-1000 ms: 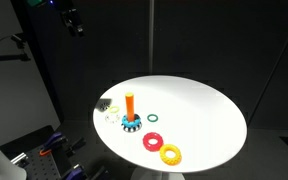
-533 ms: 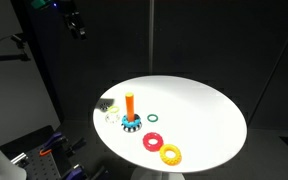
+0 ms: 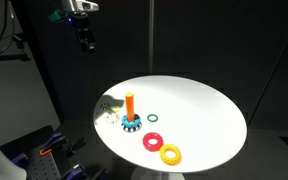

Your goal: Put the clear ring on the orange stand.

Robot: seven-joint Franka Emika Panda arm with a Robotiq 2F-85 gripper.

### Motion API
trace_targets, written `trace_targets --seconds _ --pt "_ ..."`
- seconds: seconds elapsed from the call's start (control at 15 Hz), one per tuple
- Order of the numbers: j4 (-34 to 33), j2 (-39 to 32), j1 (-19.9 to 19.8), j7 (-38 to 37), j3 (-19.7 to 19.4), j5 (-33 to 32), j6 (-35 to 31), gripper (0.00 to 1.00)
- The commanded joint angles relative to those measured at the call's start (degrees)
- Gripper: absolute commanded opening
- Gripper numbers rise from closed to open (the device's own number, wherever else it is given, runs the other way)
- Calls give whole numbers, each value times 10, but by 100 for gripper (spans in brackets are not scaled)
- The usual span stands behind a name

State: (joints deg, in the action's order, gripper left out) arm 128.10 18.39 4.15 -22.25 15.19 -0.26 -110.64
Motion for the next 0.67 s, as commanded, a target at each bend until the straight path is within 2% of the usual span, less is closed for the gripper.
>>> trace_targets --seconds 0.0,0.2,0.6 --pt "2 -29 3 0 -21 4 19 100" --pt "20 -40 0 -10 -37 5 19 100" --pt "91 -33 -9 1 -75 25 -68 100"
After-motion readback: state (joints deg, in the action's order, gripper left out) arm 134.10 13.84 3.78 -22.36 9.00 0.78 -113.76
